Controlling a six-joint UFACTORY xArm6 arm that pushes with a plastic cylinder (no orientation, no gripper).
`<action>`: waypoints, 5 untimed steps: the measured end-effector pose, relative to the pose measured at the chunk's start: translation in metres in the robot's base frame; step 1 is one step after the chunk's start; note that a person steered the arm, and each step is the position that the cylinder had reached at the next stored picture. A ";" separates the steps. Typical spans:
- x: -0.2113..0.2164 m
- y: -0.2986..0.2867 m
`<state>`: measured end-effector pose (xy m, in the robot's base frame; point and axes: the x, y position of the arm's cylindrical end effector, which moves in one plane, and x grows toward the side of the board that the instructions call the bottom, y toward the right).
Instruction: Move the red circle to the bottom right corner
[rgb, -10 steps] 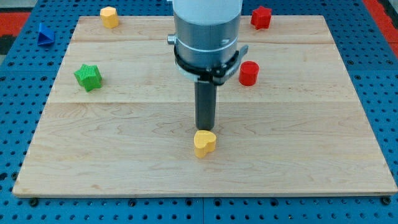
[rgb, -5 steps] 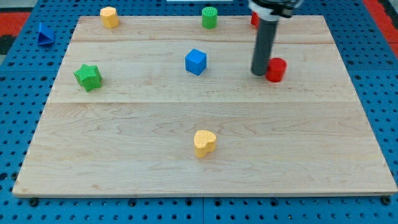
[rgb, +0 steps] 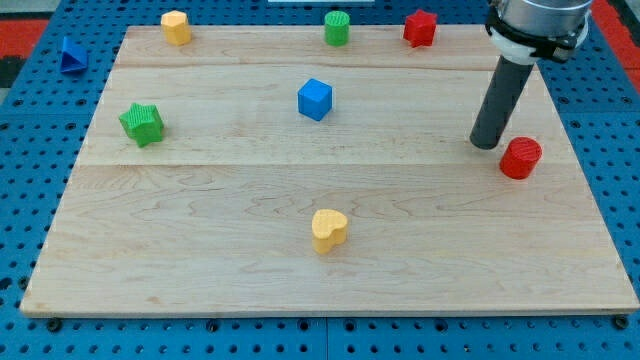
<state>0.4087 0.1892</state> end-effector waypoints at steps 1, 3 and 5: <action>-0.003 0.005; 0.025 0.053; 0.105 0.017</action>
<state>0.5135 0.2066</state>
